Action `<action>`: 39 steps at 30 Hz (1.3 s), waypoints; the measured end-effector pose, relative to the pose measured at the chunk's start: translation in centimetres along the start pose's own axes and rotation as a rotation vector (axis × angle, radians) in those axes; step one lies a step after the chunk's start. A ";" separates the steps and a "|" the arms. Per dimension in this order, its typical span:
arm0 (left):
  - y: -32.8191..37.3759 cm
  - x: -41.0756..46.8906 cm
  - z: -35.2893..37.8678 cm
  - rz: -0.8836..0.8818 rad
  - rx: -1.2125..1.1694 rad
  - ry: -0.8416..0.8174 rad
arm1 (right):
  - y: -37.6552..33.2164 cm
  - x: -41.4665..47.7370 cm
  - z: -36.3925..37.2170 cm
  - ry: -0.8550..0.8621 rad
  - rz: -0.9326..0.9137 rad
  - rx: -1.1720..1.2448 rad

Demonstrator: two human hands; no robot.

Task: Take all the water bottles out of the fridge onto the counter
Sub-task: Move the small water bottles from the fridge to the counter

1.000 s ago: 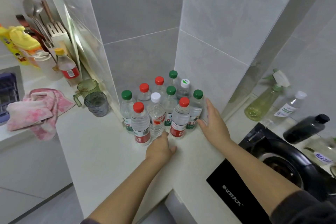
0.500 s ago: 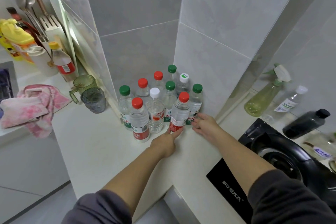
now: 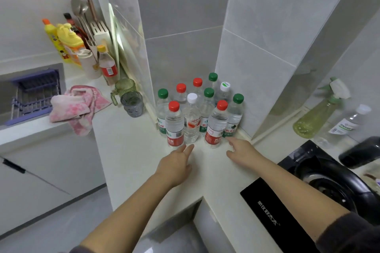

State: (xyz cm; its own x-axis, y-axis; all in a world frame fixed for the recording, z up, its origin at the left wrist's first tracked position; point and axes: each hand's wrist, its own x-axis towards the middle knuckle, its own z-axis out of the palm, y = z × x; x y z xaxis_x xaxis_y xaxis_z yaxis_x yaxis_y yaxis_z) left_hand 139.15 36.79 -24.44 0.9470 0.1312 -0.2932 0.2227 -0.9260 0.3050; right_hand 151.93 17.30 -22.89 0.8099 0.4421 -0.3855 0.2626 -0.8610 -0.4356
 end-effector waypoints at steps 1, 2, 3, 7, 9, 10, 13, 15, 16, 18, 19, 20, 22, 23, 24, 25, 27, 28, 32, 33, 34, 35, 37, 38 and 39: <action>-0.1 -1.5 -0.2 -0.018 0.000 0.048 | -0.4 -0.9 0.2 -0.005 -0.049 -0.021; -0.1 -3.1 -0.5 -0.039 -0.006 0.097 | -0.8 -1.9 0.5 -0.006 -0.100 -0.036; 0.1 -5.0 -0.6 -0.068 -0.021 0.144 | -1.3 -3.2 0.8 -0.008 -0.159 -0.053; 0.2 -12.0 0.0 -0.158 -0.131 0.321 | -2.3 -7.4 2.2 -0.026 -0.303 -0.058; 0.4 -15.9 1.5 -0.213 -0.188 0.387 | -2.5 -9.6 3.3 -0.018 -0.387 -0.078; 0.6 -17.7 2.3 -0.241 -0.213 0.419 | -2.7 -10.5 3.9 -0.010 -0.434 -0.089; 0.7 -22.8 4.4 -0.326 -0.301 0.510 | -4.0 -13.0 5.9 -0.010 -0.570 -0.121; 0.6 -25.9 5.4 -0.372 -0.334 0.580 | -5.5 -14.6 7.3 -0.023 -0.655 -0.147; 0.5 -27.4 6.0 -0.406 -0.351 0.608 | -6.2 -15.4 8.0 -0.031 -0.697 -0.165; 0.5 -30.4 7.0 -0.497 -0.374 0.644 | -7.8 -16.9 9.5 -0.064 -0.773 -0.179; 0.5 -31.8 7.5 -0.535 -0.383 0.660 | -8.5 -17.8 10.2 -0.090 -0.812 -0.177; 0.6 -33.2 8.1 -0.568 -0.391 0.678 | -9.3 -18.6 11.1 -0.121 -0.851 -0.175; 0.7 -36.2 9.4 -0.642 -0.404 0.710 | -10.8 -20.3 13.0 -0.178 -0.944 -0.188; 0.9 -37.7 10.0 -0.682 -0.417 0.725 | -11.7 -21.1 14.0 -0.200 -0.993 -0.206; 1.1 -39.2 10.7 -0.720 -0.434 0.738 | -12.6 -21.9 15.0 -0.219 -1.041 -0.223; 1.2 -40.7 11.3 -0.753 -0.448 0.753 | -13.5 -22.8 16.0 -0.240 -1.080 -0.235; 1.6 -43.8 12.5 -0.815 -0.473 0.787 | -15.3 -24.9 18.0 -0.281 -1.144 -0.254; 1.8 -45.4 13.1 -0.848 -0.484 0.805 | -16.1 -26.1 19.0 -0.299 -1.173 -0.261; 2.4 -52.4 15.3 -0.981 -0.482 0.868 | -18.5 -31.9 23.2 -0.375 -1.278 -0.267; 2.7 -54.3 16.0 -1.006 -0.479 0.887 | -18.8 -33.7 24.3 -0.396 -1.295 -0.276; 2.9 -56.3 16.7 -1.028 -0.476 0.904 | -19.0 -35.5 25.4 -0.412 -1.310 -0.287; 3.2 -58.4 17.5 -1.052 -0.475 0.918 | -19.2 -37.4 26.5 -0.423 -1.326 -0.300; 3.9 -62.6 19.0 -1.093 -0.473 0.932 | -19.5 -41.4 28.6 -0.434 -1.362 -0.311; 4.3 -64.8 19.8 -1.107 -0.466 0.935 | -19.6 -43.4 29.7 -0.438 -1.380 -0.314; 4.8 -67.1 20.7 -1.118 -0.459 0.938 | -19.6 -45.6 30.8 -0.440 -1.400 -0.317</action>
State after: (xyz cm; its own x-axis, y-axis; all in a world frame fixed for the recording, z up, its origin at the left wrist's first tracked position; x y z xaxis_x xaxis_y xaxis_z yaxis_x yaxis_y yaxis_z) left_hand 71.90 16.26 -22.07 0.0118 0.9986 0.0510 0.7826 -0.0410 0.6211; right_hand 93.72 21.78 -21.80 -0.3889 0.9200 -0.0495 0.8161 0.3191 -0.4818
